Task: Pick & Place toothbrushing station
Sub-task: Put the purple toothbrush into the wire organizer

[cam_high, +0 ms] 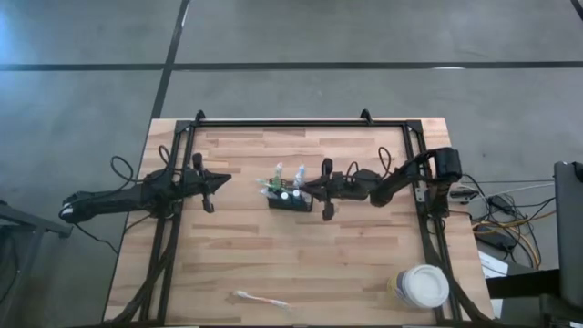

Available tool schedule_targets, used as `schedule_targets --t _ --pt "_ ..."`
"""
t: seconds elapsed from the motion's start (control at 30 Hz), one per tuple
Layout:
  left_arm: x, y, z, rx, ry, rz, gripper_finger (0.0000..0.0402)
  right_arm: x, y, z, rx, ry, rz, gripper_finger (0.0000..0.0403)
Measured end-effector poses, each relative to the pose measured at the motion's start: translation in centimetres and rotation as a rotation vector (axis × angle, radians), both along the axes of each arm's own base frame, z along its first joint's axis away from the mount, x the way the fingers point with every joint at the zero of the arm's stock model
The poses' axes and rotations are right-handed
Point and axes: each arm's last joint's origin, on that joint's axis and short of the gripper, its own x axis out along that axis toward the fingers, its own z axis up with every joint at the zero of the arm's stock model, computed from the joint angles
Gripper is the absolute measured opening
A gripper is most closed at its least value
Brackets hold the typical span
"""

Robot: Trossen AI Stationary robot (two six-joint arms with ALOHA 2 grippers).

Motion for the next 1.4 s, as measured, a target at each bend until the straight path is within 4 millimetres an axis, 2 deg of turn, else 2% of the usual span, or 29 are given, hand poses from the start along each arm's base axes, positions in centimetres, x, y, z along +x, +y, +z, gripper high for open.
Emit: schedule_targets --t 0.37,0.77,1.0,1.13,1.4 --pt "0.0 0.0 0.0 -0.001 0.0 0.0 0.001 0.0 1.3 -0.9 -0.002 0.086 -0.117 0.0013" --pt "0.0 0.0 0.0 -0.001 0.0 0.0 0.001 0.0 3.0 -1.2 -0.115 0.118 -0.111 0.0013" --pt "0.0 0.0 0.0 -0.001 0.0 0.0 0.001 0.0 2.9 -2.0 -0.07 0.199 -0.132 0.0014" --pt "0.0 0.0 0.0 -0.001 0.0 0.0 0.001 0.0 2.9 -1.9 -0.021 0.192 -0.146 0.0037" --pt "0.0 0.0 0.0 -0.001 0.0 0.0 0.001 0.1 2.9 -1.7 -0.007 0.182 -0.144 0.0125"
